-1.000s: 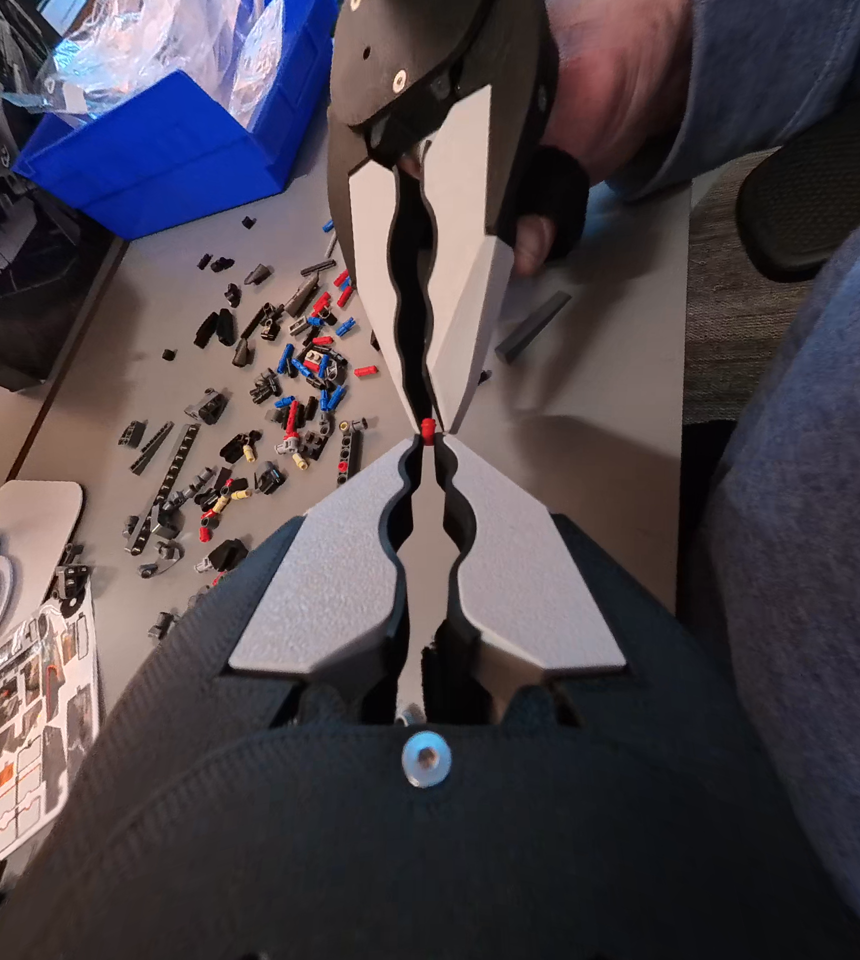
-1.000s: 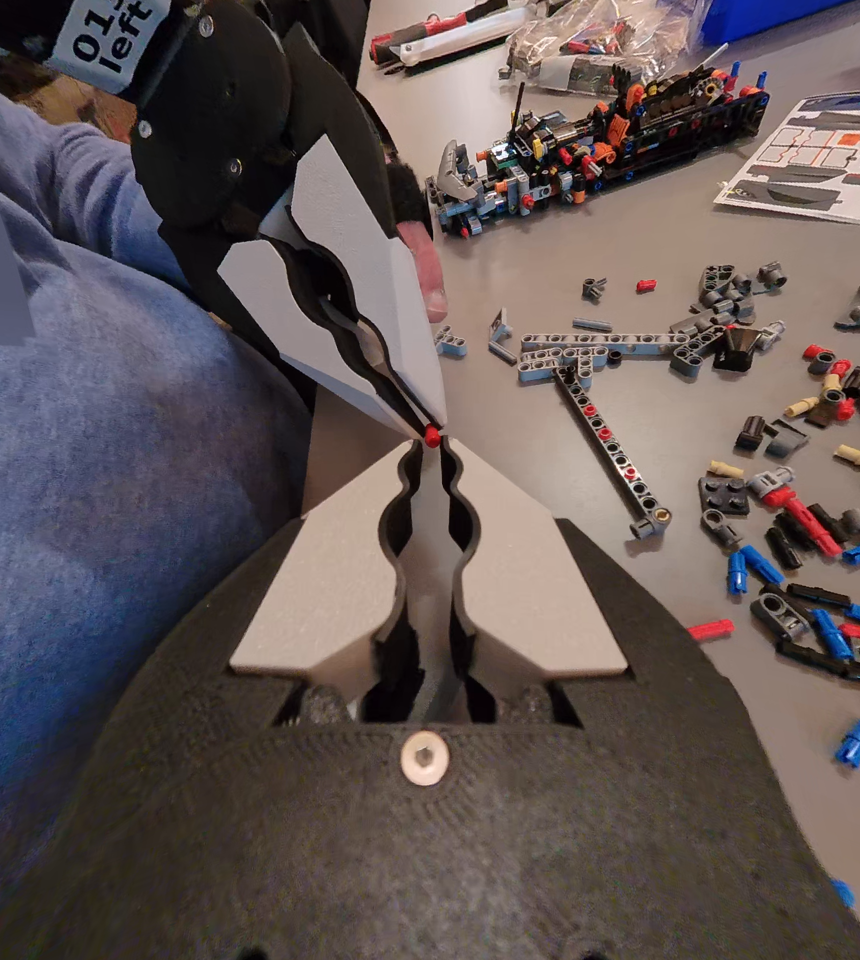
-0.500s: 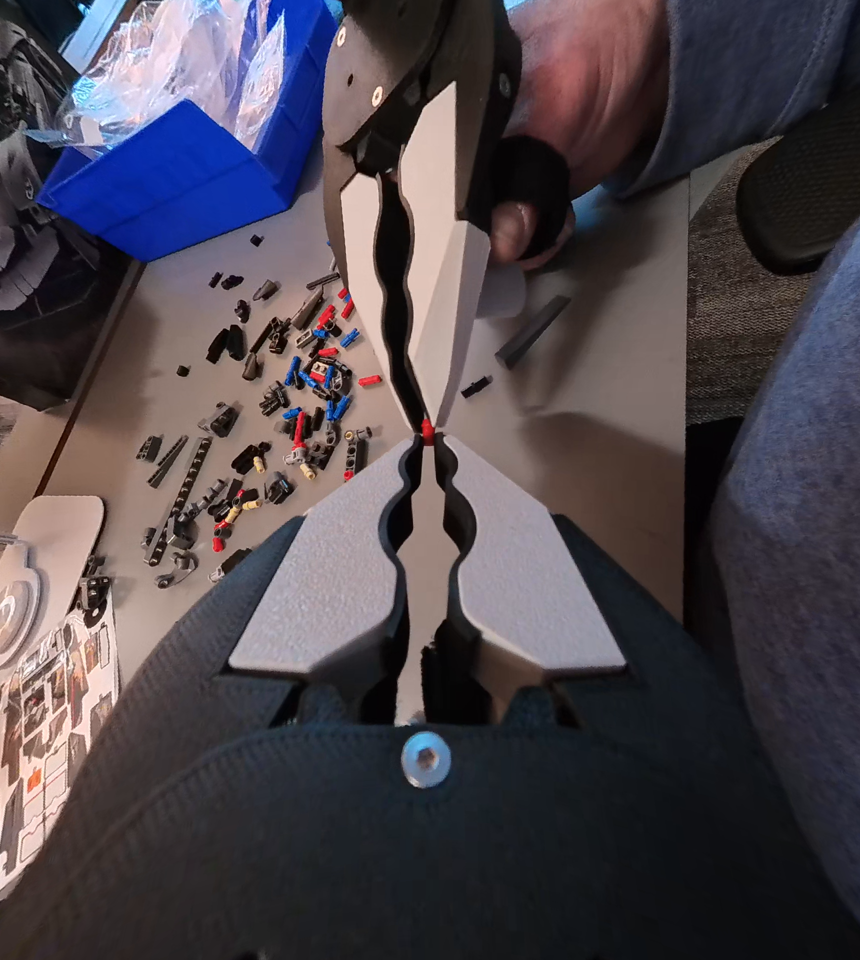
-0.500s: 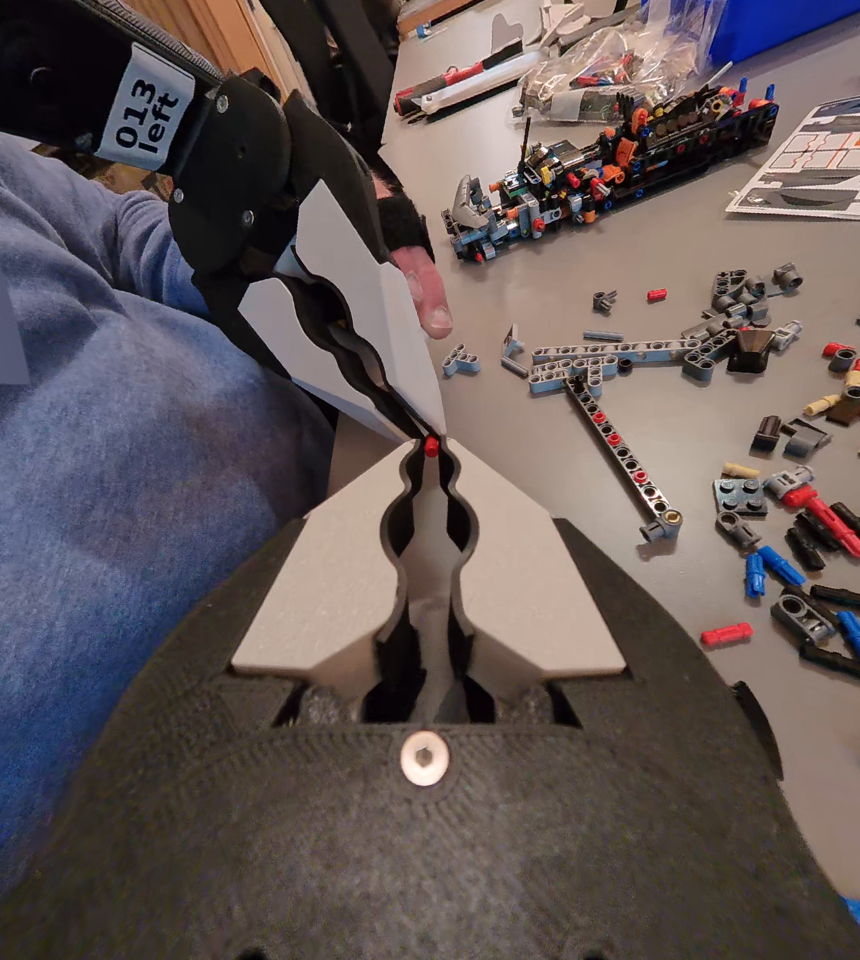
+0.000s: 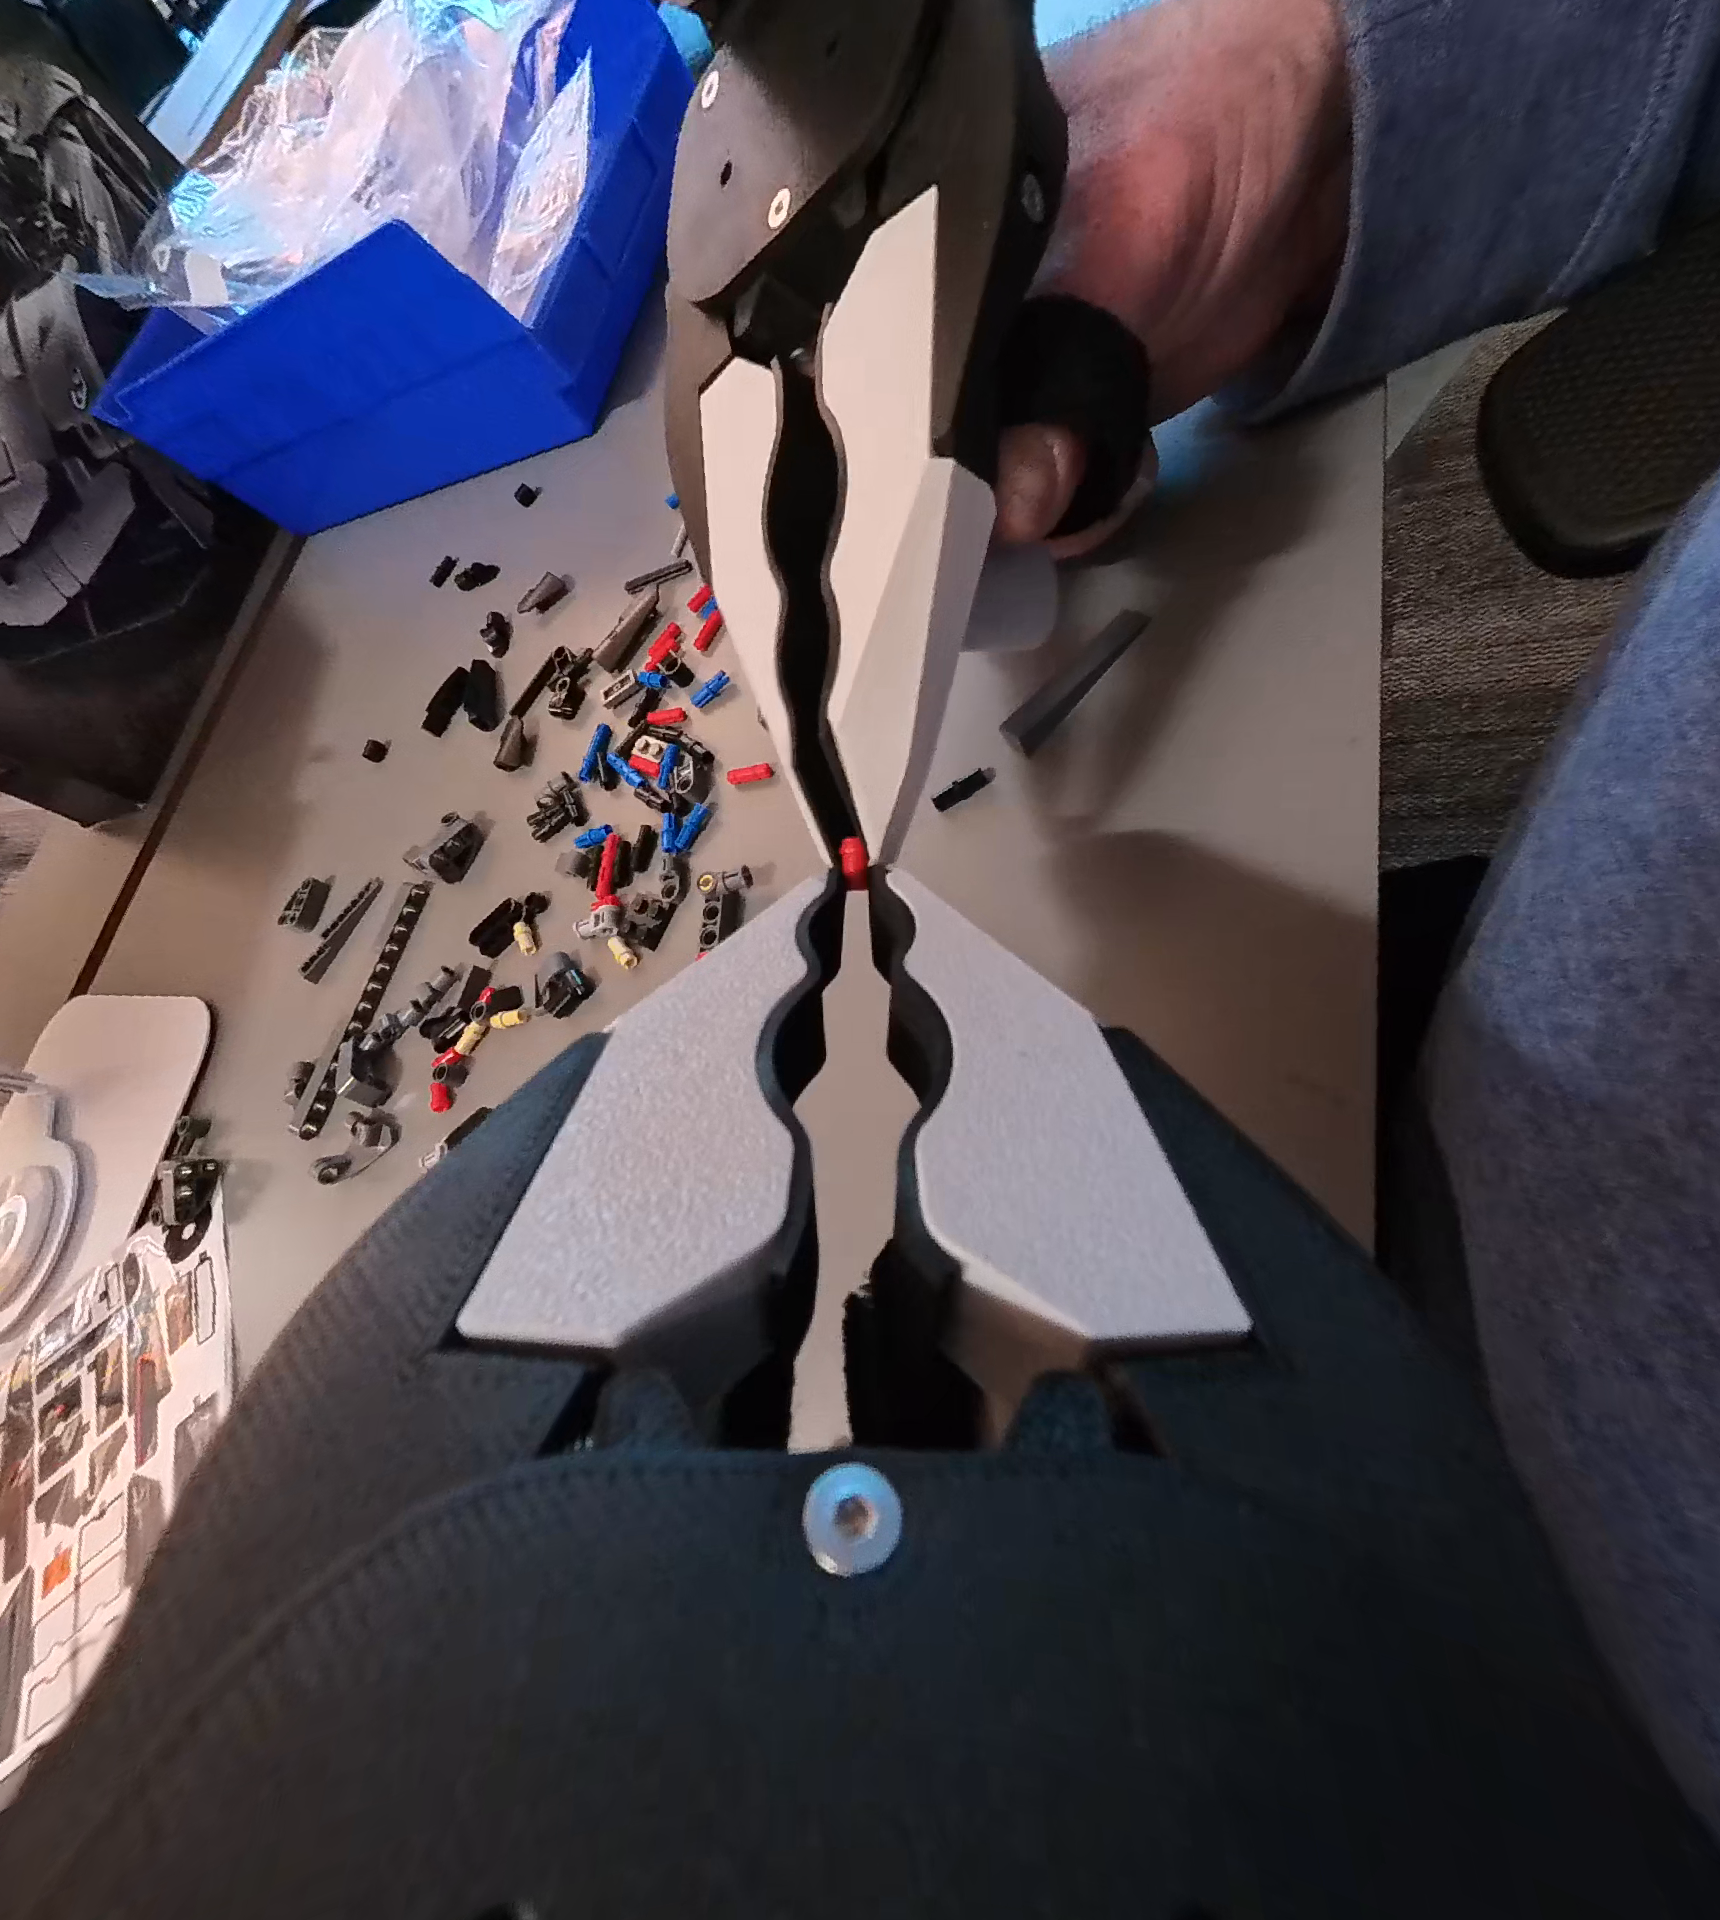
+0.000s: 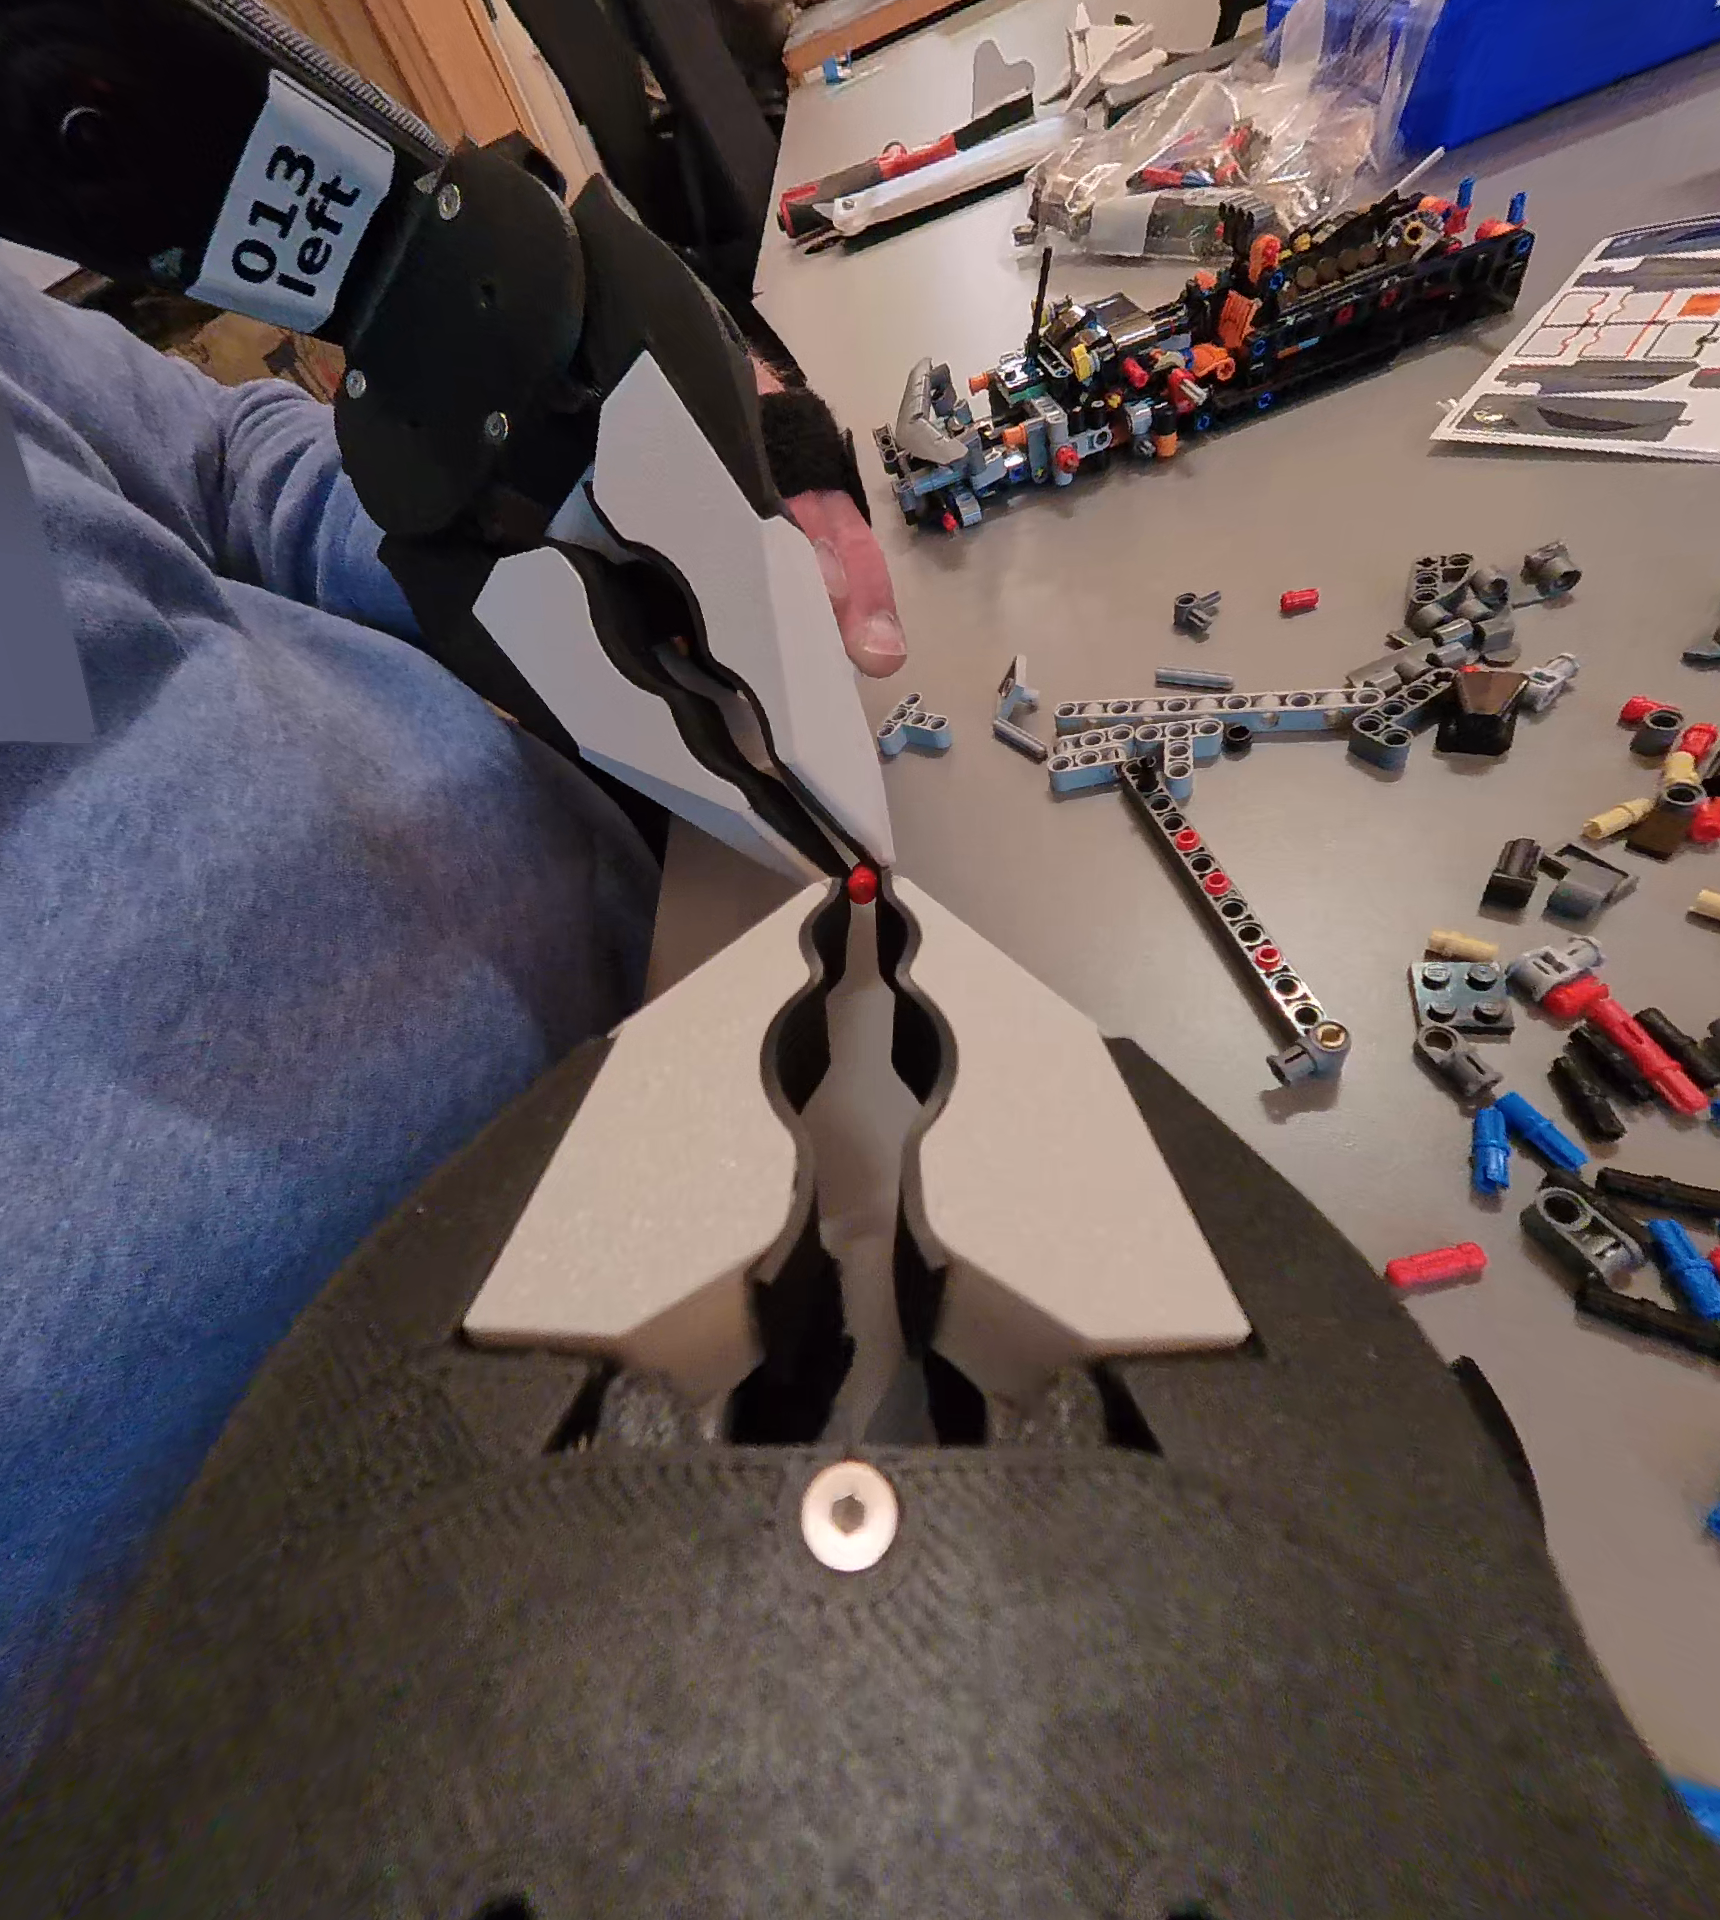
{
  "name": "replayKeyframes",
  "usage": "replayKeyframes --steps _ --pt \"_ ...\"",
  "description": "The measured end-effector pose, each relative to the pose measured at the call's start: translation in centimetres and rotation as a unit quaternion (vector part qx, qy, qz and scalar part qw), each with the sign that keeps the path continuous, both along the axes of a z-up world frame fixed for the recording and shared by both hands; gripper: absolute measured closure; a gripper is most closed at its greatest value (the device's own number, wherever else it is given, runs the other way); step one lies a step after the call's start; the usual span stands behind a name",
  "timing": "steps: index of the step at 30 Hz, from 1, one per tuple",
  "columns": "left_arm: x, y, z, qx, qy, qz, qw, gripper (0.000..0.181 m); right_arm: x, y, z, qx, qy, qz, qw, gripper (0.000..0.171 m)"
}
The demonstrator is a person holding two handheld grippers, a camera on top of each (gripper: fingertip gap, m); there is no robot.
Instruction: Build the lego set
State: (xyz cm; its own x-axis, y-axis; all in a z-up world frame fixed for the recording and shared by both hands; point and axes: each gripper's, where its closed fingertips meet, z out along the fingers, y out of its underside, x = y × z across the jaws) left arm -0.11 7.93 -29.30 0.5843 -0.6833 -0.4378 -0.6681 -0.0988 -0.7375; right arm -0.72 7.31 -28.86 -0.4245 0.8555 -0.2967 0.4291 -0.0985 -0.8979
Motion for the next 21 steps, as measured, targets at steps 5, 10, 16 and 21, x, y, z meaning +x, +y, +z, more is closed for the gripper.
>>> replayKeyframes --steps 5,10,16,21 --pt "-0.7 0.6 -0.2 -0.012 -0.016 0.018 1.000 0.165 -0.2 1.0 -0.3 0.033 -0.010 -0.012 0.999 0.169" --pt "-3.5 2.5 -1.4 -0.066 -0.019 0.061 0.996 0.156 -1.0 4.2 -1.1 0.169 -0.054 -0.025 0.984 0.169" --pt "-5.4 4.8 -4.0 -0.134 -0.006 0.075 0.988 0.159 -2.5 6.6 -3.2 0.288 -0.122 0.028 0.949 0.169" --pt "-5.9 5.2 -5.8 -0.180 0.015 0.072 0.981 0.167 -2.8 7.6 -4.4 0.320 -0.160 0.062 0.932 0.169"
